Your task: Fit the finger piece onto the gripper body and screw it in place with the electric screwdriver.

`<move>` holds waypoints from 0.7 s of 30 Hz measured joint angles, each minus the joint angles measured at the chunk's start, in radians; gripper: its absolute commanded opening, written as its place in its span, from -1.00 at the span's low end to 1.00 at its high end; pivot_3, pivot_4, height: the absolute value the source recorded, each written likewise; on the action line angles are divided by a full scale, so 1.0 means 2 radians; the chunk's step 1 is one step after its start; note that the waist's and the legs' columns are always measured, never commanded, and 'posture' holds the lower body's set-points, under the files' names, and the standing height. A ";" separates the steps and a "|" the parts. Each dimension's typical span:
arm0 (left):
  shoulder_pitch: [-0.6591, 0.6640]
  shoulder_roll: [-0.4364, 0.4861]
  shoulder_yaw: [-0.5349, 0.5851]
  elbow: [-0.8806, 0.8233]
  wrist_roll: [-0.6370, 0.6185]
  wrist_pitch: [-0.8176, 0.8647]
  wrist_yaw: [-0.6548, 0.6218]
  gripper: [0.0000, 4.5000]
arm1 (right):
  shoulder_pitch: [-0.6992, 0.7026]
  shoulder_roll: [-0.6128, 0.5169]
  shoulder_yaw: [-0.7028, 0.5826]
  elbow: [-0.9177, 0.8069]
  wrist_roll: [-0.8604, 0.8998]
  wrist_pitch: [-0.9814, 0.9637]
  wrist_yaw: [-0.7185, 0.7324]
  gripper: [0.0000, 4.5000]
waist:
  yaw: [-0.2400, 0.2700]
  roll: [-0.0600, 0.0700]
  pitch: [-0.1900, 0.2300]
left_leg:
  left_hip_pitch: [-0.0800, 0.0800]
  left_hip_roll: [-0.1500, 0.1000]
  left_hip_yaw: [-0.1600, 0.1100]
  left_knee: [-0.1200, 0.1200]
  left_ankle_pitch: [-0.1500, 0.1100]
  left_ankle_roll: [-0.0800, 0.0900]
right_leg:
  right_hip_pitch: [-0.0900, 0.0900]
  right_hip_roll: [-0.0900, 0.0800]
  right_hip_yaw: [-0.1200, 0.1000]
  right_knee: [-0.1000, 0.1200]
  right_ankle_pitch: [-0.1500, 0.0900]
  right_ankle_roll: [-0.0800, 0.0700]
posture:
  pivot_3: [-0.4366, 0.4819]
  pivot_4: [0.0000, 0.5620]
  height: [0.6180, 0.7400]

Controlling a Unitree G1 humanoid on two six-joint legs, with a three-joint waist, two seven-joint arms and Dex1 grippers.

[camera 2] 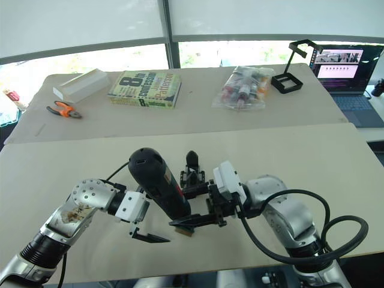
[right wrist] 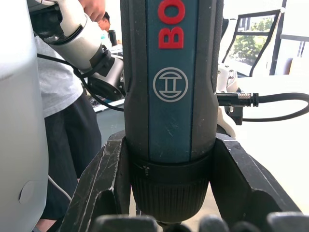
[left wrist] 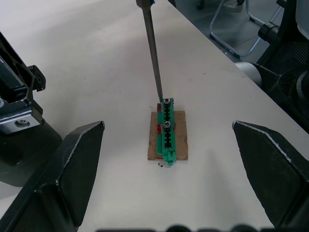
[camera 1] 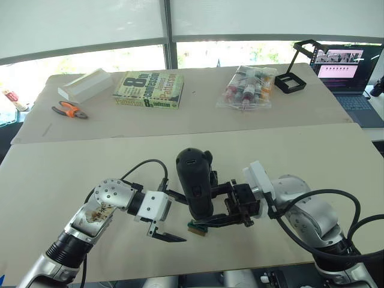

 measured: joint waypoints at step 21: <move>-0.001 -0.001 0.000 0.007 0.000 -0.002 -0.001 1.00 | 0.013 -0.005 -0.001 -0.010 0.000 -0.001 0.003 -0.16 | 0.000 0.000 0.000 | 0.000 0.000 0.000 0.000 0.000 0.000 | 0.000 0.000 0.000 0.000 0.000 0.000 | -0.05 -0.47 1.00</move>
